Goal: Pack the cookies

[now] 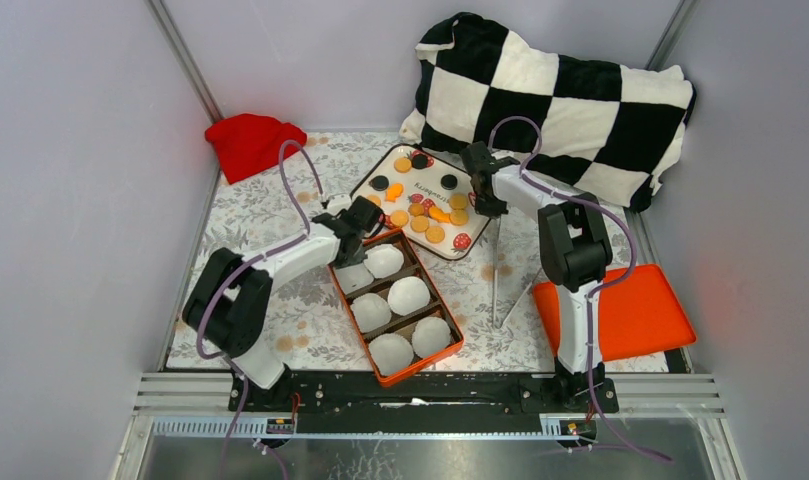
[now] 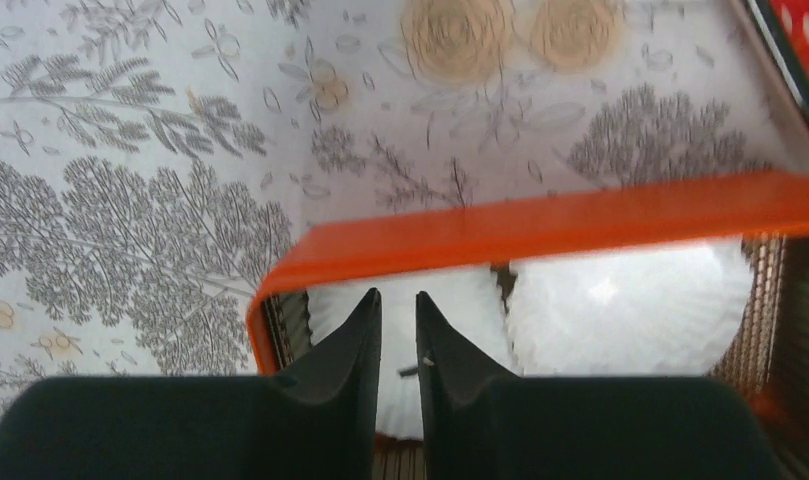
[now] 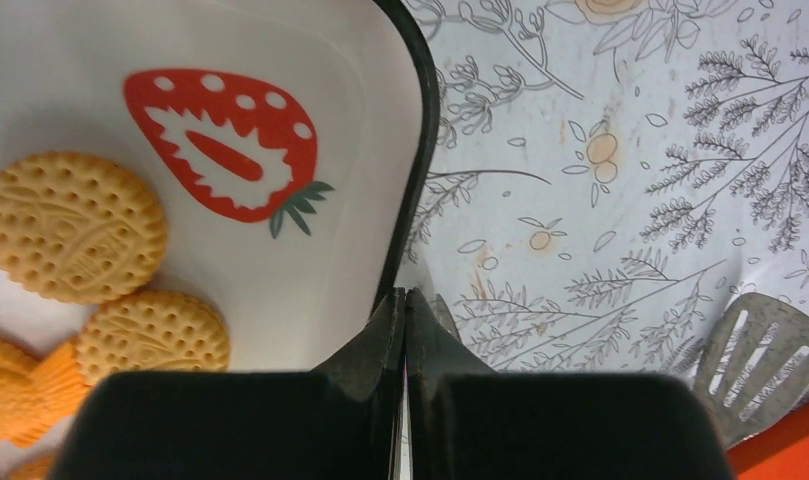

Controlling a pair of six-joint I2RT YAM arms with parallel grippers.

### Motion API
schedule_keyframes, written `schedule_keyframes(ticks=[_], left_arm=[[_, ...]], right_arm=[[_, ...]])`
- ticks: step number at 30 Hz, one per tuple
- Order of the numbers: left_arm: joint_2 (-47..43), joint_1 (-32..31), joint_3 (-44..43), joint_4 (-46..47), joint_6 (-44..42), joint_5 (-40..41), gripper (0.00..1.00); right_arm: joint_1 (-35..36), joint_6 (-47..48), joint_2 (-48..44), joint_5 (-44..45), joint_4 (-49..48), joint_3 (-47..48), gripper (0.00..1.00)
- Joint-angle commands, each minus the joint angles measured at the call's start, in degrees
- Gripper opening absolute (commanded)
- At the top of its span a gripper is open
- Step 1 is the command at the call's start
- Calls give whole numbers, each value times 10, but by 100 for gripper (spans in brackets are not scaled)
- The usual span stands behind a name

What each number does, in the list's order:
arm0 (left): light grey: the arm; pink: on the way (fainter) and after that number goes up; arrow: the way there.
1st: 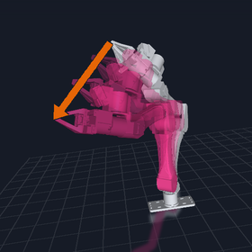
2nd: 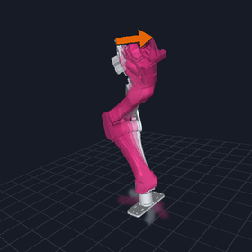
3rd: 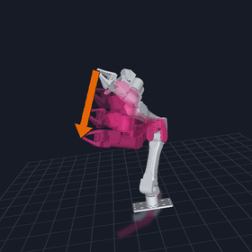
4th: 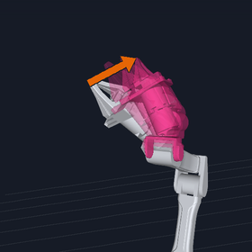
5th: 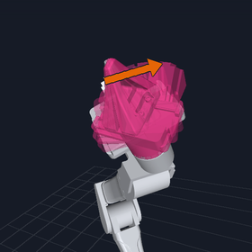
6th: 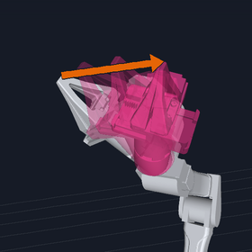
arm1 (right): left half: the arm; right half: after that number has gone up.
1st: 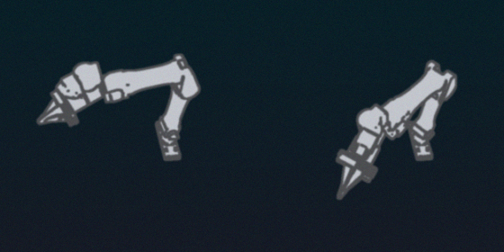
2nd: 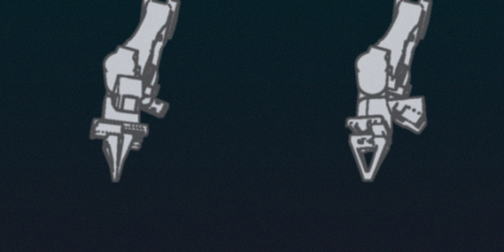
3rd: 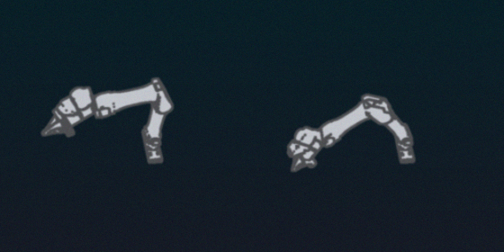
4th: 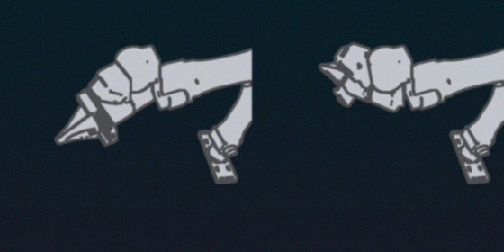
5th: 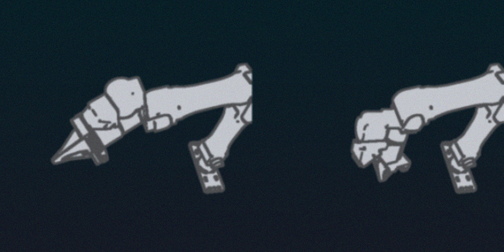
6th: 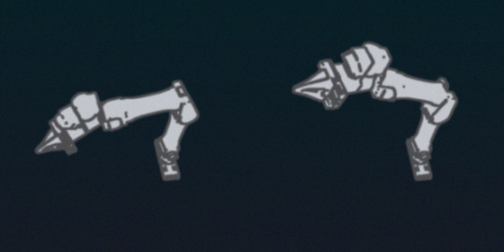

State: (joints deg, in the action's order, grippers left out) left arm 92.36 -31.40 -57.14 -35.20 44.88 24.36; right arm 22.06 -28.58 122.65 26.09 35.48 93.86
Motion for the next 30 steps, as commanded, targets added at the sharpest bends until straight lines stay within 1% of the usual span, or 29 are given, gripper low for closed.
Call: schedule_keyframes(ticks=[1, 6, 10, 12, 18, 23, 27, 28, 30], left_arm=[[42, 44, -42, 3, 21, 41, 22], [89, 102, -70, 20, 10, 38, 21], [133, 137, -96, 21, 6, 35, 19], [141, 158, -108, 15, 10, 41, 18], [132, 207, -135, 14, 12, 53, 18], [154, 232, -165, 17, 6, 50, 18], [175, 237, -191, 30, -1, 45, 17], [180, 238, -199, 31, -1, 41, 17], [176, 236, -207, 30, 4, 30, 11]], right_arm=[[1, 24, -40, 18, 22, -18, 0], [1, 35, -42, 5, 10, -35, 0], [1, 38, -44, -1, 1, -45, 0], [1, 40, -46, -4, -4, -50, 0], [0, 46, -48, -19, -3, -63, 0], [1, 55, -71, -47, -9, -108, 0], [8, 62, -97, -64, -10, -149, 0], [13, 63, -110, -60, -15, -161, 0], [24, 67, -141, -53, -30, -177, 0]])
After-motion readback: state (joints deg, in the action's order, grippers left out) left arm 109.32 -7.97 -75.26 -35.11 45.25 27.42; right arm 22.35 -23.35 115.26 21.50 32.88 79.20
